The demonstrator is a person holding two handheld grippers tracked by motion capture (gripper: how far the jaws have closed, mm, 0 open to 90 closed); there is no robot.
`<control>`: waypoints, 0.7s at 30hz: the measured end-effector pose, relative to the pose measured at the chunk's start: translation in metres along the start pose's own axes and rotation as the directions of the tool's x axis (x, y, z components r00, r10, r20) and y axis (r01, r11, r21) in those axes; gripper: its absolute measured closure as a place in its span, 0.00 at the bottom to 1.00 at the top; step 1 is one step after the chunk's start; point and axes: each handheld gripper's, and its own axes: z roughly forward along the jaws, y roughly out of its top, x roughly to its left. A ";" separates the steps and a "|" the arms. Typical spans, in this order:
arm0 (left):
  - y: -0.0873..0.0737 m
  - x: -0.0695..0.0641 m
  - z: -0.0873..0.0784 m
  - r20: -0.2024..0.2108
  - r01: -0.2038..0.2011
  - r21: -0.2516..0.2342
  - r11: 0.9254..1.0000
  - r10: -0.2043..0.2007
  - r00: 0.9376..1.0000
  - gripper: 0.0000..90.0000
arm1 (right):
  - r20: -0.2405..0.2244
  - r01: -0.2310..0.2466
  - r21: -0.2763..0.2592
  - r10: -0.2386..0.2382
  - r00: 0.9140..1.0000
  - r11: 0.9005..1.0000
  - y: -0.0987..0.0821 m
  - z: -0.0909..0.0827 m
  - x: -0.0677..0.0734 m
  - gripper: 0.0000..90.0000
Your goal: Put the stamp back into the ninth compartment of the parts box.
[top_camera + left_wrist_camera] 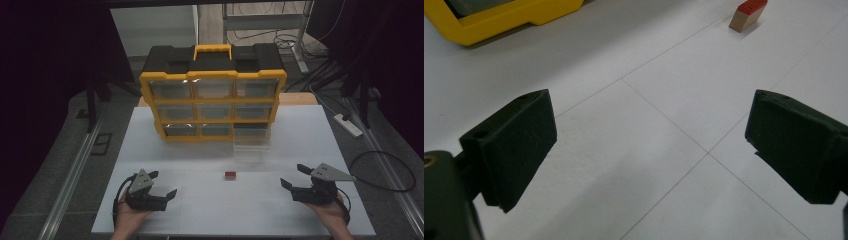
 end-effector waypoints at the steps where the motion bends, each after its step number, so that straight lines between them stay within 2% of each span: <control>1: 0.000 0.000 0.000 0.000 0.000 0.001 1.000 0.000 1.000 0.07 | -0.004 0.001 -0.001 -0.001 1.000 1.000 0.001 0.001 0.000 0.22; 11: 0.000 -0.001 0.000 -0.002 -0.004 0.003 1.000 0.004 1.000 0.07 | -0.046 0.044 -0.001 -0.044 0.998 0.999 0.018 0.010 0.013 0.22; 21: 0.000 0.000 0.000 0.001 0.005 -0.001 1.000 -0.005 1.000 0.07 | -0.072 0.065 0.009 -0.064 0.995 0.998 0.025 0.017 0.021 0.22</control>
